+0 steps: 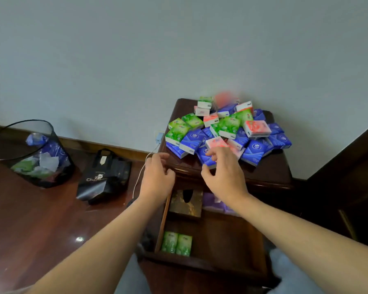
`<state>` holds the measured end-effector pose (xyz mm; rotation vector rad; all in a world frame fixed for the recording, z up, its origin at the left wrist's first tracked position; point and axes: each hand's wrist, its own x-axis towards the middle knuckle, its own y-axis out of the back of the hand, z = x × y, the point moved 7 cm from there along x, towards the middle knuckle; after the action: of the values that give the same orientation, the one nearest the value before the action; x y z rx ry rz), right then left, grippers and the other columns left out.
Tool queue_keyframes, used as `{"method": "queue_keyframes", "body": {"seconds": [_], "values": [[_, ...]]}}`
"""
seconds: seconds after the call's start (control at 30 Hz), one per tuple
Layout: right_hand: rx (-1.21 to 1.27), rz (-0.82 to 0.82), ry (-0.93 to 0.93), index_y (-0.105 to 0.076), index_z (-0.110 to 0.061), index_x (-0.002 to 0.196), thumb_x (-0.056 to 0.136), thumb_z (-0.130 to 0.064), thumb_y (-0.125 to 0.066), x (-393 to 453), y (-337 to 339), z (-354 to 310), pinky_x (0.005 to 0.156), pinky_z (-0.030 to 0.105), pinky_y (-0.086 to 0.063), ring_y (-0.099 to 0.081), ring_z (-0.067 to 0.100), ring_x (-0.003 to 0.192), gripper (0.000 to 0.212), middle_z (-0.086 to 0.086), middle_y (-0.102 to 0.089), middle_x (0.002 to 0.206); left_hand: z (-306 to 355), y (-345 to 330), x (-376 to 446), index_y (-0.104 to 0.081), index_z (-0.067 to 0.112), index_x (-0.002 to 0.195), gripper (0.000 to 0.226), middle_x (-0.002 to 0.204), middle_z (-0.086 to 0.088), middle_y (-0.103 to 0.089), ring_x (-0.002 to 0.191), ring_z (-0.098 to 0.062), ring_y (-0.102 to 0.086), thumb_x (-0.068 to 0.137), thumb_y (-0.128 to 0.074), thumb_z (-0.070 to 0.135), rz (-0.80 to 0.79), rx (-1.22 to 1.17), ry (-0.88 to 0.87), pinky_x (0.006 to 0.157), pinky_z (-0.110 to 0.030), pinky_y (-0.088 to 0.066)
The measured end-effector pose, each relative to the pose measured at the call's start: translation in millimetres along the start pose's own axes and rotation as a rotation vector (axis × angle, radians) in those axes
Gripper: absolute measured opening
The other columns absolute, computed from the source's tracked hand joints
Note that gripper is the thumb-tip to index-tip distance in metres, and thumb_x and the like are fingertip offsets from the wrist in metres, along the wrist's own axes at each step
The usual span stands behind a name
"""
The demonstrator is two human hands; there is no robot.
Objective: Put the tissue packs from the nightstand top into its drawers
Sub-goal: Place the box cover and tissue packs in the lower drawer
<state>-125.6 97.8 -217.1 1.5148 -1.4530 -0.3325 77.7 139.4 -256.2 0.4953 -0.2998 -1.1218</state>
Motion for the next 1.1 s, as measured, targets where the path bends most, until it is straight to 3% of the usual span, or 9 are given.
{"method": "queue_keyframes", "body": {"seconds": [0.13,0.23,0.3,0.4,0.53,0.63,0.83,1.03,1.1], "values": [[-0.249,-0.057,-0.176,-0.05,-0.019,0.13,0.083,-0.042,-0.075,39.2,23.2,21.0,0.097,0.043,-0.047,-0.051,0.032,0.118,0.058,0.006,-0.052,0.125,51.9,-2.5,25.5,-0.047,0.017,0.137,0.053,0.131,-0.008,-0.046,0.119,-0.029,-0.053,0.089,-0.066,0.008,0.05,0.064,-0.099,0.102,-0.045,-0.05],[-0.312,-0.113,-0.239,-0.047,-0.023,0.135,0.079,-0.054,-0.075,44.7,17.5,30.4,0.099,0.043,-0.045,-0.049,0.032,0.122,0.07,0.006,-0.052,0.13,71.8,-10.7,41.9,-0.032,0.019,0.152,0.079,0.144,-0.015,-0.035,0.129,-0.037,-0.041,0.085,-0.074,0.013,0.017,0.331,-0.193,0.107,-0.048,-0.044],[-0.366,-0.071,-0.169,-0.049,-0.023,0.135,0.076,-0.059,-0.071,47.6,14.7,25.5,0.097,0.044,-0.044,-0.048,0.03,0.12,0.073,0.003,-0.054,0.13,72.1,-16.7,53.1,-0.019,0.028,0.159,0.095,0.153,-0.013,-0.025,0.138,-0.037,-0.033,0.085,-0.08,0.027,-0.042,0.538,-0.228,0.108,-0.049,-0.042],[-0.34,-0.095,0.029,-0.05,-0.024,0.137,0.073,-0.063,-0.064,55.8,0.5,10.1,0.101,0.045,-0.036,-0.041,0.027,0.126,0.076,-0.002,-0.056,0.135,64.8,-19.6,70.8,-0.013,0.033,0.161,0.101,0.162,-0.01,-0.016,0.147,-0.037,-0.024,0.085,-0.08,0.043,-0.115,0.663,-0.245,0.113,-0.05,-0.036],[-0.413,-0.267,0.141,-0.041,-0.023,0.148,0.072,-0.077,-0.058,80.3,-26.7,-3.1,0.115,0.049,-0.021,-0.032,0.031,0.141,0.095,-0.001,-0.056,0.144,58.4,-20.3,95.0,-0.011,0.042,0.161,0.101,0.166,-0.006,-0.011,0.149,-0.036,-0.02,0.086,-0.079,0.039,-0.2,0.779,-0.271,0.114,-0.051,-0.036],[-0.475,-0.323,0.13,-0.037,-0.018,0.152,0.072,-0.081,-0.055,98.1,-40.3,-5.7,0.118,0.053,-0.017,-0.03,0.032,0.144,0.104,0.002,-0.057,0.143,57.7,-24.0,110.0,-0.013,0.045,0.16,0.1,0.167,-0.001,-0.011,0.151,-0.034,-0.017,0.086,-0.079,0.034,-0.272,0.789,-0.308,0.115,-0.053,-0.036],[-0.448,-0.366,0.096,-0.039,-0.018,0.149,0.074,-0.076,-0.058,110.6,-51.6,-0.9,0.116,0.052,-0.018,-0.034,0.027,0.139,0.096,0.0,-0.06,0.135,58.2,-30.9,129.5,-0.023,0.036,0.16,0.092,0.164,0.007,-0.026,0.149,-0.027,-0.02,0.084,-0.073,0.022,-0.391,0.71,-0.342,0.113,-0.051,-0.038],[-0.395,-0.302,0.128,-0.042,-0.018,0.149,0.072,-0.074,-0.065,105.5,-39.3,-8.1,0.121,0.051,-0.016,-0.035,0.025,0.136,0.097,-0.002,-0.06,0.135,55.5,-19.2,126.4,-0.035,0.026,0.153,0.087,0.144,0.0,-0.032,0.132,-0.024,-0.029,0.077,-0.077,0.02,-0.335,0.625,-0.322,0.103,-0.045,-0.051],[-0.349,-0.277,0.164,-0.041,-0.018,0.15,0.072,-0.071,-0.068,102.3,-31.9,-15.5,0.12,0.046,-0.021,-0.036,0.026,0.133,0.099,-0.001,-0.06,0.135,55.9,-7.2,119.8,-0.039,0.024,0.146,0.083,0.137,-0.002,-0.032,0.127,-0.023,-0.031,0.074,-0.082,0.025,-0.258,0.564,-0.332,0.099,-0.04,-0.051]]}}
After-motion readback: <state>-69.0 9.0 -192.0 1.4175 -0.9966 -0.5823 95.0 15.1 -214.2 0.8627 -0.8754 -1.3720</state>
